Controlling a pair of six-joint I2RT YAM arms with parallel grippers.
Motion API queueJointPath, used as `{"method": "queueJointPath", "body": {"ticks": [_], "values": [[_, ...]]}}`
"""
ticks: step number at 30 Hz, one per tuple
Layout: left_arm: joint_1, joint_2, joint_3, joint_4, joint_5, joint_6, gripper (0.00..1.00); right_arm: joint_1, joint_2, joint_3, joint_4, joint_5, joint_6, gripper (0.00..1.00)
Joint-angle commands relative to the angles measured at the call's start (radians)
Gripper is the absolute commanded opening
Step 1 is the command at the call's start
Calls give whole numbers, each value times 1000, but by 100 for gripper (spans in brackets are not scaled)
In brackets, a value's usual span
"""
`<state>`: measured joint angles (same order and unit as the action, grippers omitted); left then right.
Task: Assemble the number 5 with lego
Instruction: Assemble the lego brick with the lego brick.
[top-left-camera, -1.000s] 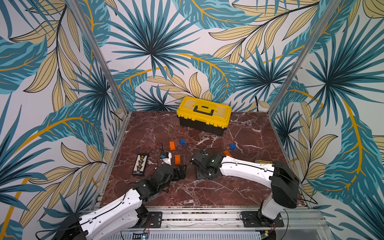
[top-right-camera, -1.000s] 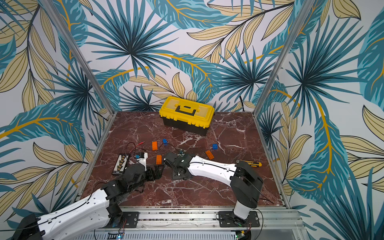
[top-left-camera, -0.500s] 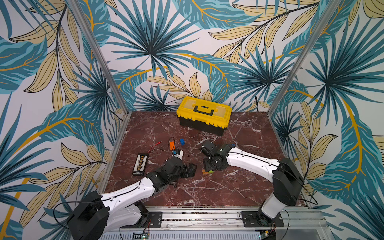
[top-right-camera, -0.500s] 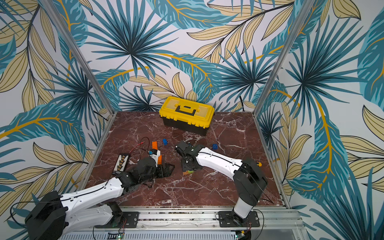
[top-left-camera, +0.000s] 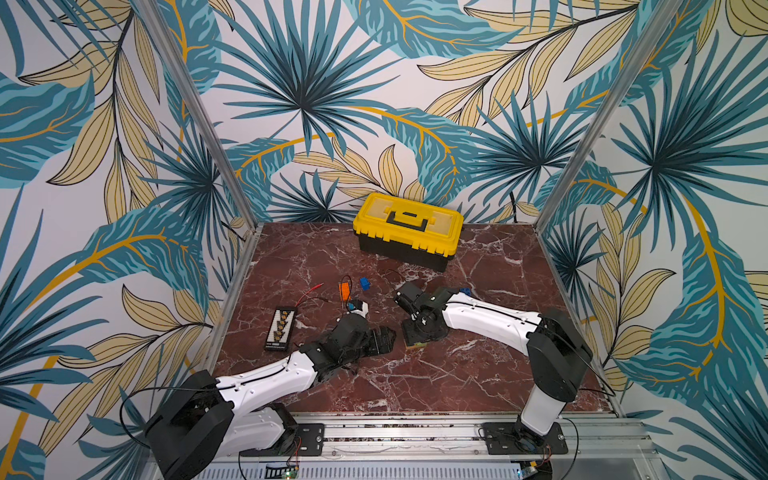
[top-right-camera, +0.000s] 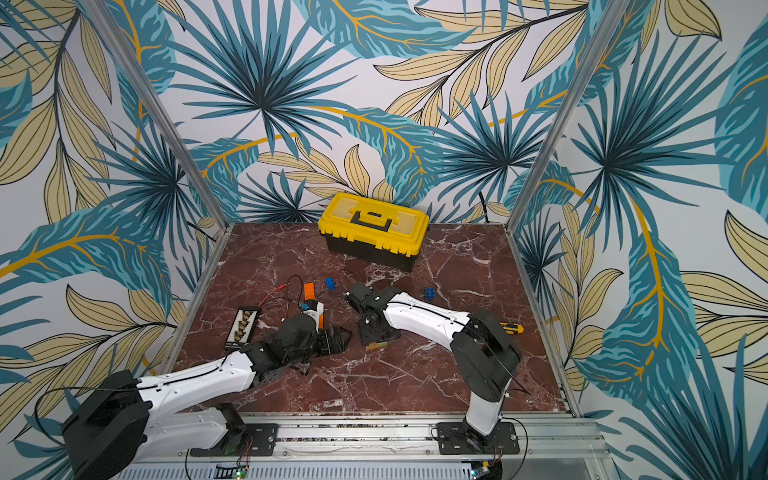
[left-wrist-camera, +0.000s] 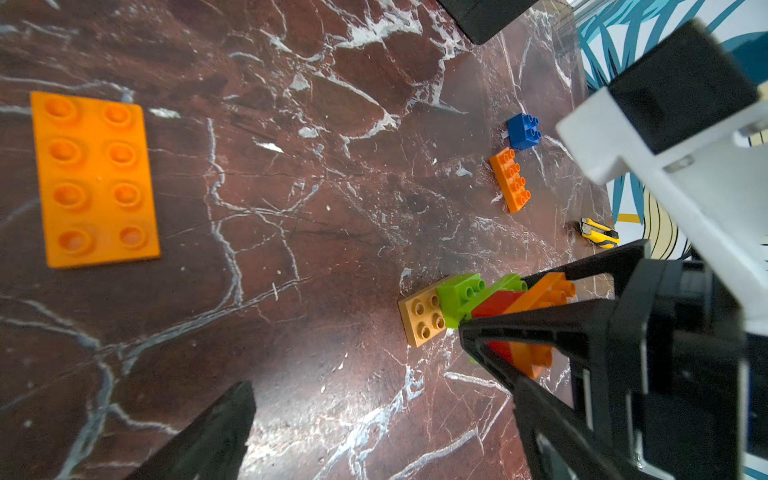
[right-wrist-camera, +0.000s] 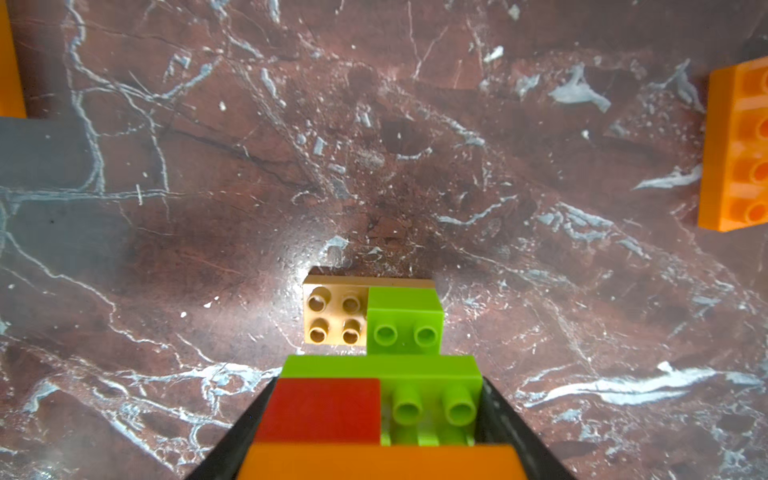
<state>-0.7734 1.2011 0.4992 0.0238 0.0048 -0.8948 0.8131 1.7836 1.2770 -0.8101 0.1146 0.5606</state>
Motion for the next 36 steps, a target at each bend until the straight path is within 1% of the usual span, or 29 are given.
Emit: {"method": "queueJointPath", "body": {"ticks": [1, 19, 36], "values": [[-3, 5, 32, 28, 1, -10, 100, 3, 29, 10, -5, -10, 10, 66], [-2, 12, 27, 46, 11, -1, 100, 4, 54, 5, 14, 0, 46, 66], [-2, -14, 27, 17, -4, 10, 100, 4, 105, 31, -22, 14, 18, 66]]}}
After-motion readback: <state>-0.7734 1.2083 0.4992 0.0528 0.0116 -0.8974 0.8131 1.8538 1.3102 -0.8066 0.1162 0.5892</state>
